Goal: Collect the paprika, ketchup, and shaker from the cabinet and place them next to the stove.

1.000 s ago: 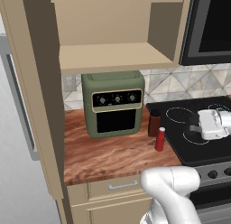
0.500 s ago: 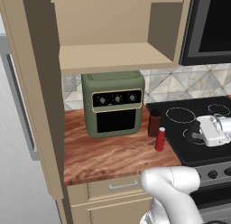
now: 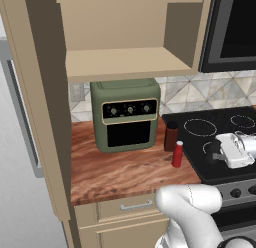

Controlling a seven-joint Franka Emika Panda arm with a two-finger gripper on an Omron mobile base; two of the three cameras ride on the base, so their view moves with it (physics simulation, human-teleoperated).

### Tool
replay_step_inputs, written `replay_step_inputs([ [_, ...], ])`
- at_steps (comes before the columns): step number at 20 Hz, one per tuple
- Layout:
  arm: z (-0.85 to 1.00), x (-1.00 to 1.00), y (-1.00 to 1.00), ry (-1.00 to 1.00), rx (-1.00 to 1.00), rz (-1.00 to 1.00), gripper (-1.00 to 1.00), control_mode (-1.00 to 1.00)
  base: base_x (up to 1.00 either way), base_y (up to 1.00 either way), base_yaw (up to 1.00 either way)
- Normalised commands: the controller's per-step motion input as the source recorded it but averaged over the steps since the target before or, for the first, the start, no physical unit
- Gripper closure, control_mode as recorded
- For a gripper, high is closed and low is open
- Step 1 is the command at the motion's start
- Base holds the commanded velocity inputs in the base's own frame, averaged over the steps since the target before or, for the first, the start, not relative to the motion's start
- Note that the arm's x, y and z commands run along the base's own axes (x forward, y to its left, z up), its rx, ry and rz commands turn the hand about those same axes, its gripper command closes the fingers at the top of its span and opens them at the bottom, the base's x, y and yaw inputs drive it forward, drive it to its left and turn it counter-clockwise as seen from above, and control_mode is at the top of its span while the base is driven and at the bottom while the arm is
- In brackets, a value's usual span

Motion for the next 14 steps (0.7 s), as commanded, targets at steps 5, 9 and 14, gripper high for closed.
replay_step_inputs([
  [5, -0.30, -0.01, 0.00, 0.00, 0.00, 0.02, 1.00, -1.00, 0.00, 0.00, 0.00],
  [9, -0.34, 0.00, 0.00, 0.00, 0.00, 0.01, 1.00, -1.00, 0.00, 0.00, 0.00],
  [14, -0.38, 0.06, 0.00, 0.02, 0.00, 0.04, 1.00, -1.00, 0.00, 0.00, 0.00],
])
